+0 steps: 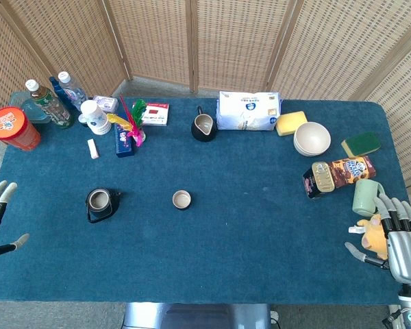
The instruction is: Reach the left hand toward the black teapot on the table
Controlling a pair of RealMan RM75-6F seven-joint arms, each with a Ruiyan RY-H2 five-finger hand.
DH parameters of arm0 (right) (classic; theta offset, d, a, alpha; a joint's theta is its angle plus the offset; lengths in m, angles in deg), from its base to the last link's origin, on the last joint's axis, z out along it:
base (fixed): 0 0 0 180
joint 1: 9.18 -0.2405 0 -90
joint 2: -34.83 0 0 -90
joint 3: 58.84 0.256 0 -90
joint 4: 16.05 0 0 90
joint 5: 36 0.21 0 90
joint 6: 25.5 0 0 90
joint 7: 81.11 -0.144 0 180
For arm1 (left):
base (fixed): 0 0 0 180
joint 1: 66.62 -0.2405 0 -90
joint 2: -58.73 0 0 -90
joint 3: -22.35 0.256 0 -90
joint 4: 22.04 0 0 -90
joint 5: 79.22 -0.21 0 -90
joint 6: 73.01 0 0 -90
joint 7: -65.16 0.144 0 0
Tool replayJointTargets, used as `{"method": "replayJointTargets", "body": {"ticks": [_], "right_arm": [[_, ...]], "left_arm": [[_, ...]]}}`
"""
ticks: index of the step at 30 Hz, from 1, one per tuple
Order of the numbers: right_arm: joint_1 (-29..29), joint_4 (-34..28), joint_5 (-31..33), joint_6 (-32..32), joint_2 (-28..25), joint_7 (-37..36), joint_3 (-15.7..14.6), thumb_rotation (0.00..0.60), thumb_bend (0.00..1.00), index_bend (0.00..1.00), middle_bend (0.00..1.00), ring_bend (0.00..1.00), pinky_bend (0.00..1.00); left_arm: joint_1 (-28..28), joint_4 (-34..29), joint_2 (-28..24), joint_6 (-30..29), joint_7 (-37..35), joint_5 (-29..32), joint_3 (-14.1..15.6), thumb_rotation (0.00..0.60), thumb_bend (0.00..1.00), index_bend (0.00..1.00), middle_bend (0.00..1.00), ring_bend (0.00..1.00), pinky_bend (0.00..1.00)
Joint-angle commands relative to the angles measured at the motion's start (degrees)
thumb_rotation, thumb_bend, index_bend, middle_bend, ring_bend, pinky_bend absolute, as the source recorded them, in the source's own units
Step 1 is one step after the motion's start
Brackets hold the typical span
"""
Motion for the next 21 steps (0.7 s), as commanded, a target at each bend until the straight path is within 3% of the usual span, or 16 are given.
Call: {"method": "replayJointTargets", "body": {"ticks": [1,11,21], "right_arm": [[0.02,-0.27,0.55,0.23,0.01,0.68,0.19,0.236,0.00,0.00,0.00,0.00,0.00],[0.05,-1.60,1.18,1.04,-1.03,-0.21,0.11,0.242,0.00,0.00,0.00,0.00,0.00],[0.04,-2.17,1.00,1.59,-1.66,-1.00,-0.24,0.247,0.00,0.00,0.00,0.00,0.00]], "left_arm": [[-0.07,0.02,0.17,0.57,0.37,0.28,-0.26,0.600,0.00,0.00,0.00,0.00,0.04],[1.93,-1.59,2.69,5.70,3.86,0.34,-0.80,0.600,0.00,0.00,0.00,0.00,0.04],[5.36,-0.39,15.11,9.86,19.09,1.93,-3.03,0.600,0.00,0.00,0.00,0.00,0.04]]}}
